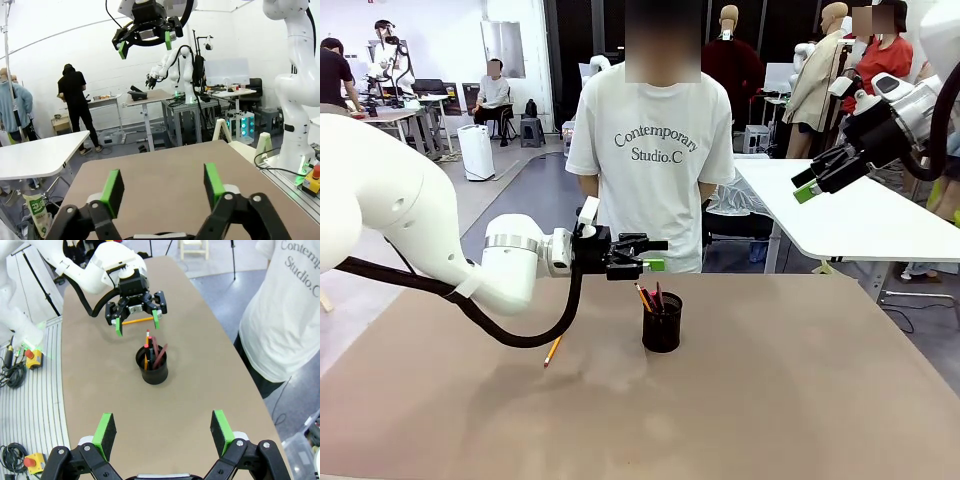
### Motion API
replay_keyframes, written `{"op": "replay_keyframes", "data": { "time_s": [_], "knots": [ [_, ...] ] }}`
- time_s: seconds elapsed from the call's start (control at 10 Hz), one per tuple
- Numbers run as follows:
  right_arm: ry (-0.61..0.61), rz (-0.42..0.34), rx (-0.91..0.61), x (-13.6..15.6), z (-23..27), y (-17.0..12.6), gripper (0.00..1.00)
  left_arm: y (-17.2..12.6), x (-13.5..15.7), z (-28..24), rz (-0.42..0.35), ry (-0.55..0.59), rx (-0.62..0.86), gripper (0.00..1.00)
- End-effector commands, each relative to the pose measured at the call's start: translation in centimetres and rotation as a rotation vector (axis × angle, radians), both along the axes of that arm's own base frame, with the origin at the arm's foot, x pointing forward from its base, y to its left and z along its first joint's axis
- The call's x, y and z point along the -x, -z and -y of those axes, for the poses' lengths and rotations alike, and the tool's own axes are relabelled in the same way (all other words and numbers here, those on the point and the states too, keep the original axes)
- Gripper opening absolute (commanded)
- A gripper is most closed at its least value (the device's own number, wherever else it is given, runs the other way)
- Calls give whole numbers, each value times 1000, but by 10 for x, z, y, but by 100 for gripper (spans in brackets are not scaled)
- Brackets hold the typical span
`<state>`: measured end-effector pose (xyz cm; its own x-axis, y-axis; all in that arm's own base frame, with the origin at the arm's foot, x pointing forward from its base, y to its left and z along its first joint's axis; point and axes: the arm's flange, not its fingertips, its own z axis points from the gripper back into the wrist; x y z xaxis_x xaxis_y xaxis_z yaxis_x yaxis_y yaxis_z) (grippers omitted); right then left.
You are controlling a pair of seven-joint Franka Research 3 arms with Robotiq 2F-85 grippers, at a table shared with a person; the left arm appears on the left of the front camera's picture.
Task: Place the pens into the pen holder.
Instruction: Pick up a writing instrument from the table and place it into the Pen holder.
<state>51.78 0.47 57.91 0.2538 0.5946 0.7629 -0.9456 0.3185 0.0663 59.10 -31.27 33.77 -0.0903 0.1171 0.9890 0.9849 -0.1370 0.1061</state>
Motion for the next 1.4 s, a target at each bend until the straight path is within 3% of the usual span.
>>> {"op": "replay_keyframes", "data": {
  "time_s": [0.0, 0.3, 0.4, 0.8, 0.9, 1.0, 1.2, 1.3],
  "knots": [
    [-1, 1, 1, 1, -1, -1, 100, -6, 2, -2, 11, 22, -10, 100],
    [-1, 1, 1, 1, -1, -1, 100, -11, 5, -5, 11, 70, -65, 100],
    [-1, 1, 1, 1, -1, -1, 100, -2, 1, 0, 8, 12, -10, 100],
    [-1, 1, 1, 1, -1, -1, 100, -1, 2, 0, 7, 23, -25, 100],
    [-1, 1, 1, 1, -1, -1, 100, -12, 5, -23, 15, 59, -159, 100],
    [-1, 1, 1, 1, -1, -1, 100, -32, 10, -37, -11, 41, -186, 100],
    [-1, 1, 1, 1, -1, -1, 100, -67, 7, -55, 12, 25, -239, 100],
    [-1, 1, 1, 1, -1, -1, 100, -81, 8, -61, -52, 11, -332, 100]
  ]
}}
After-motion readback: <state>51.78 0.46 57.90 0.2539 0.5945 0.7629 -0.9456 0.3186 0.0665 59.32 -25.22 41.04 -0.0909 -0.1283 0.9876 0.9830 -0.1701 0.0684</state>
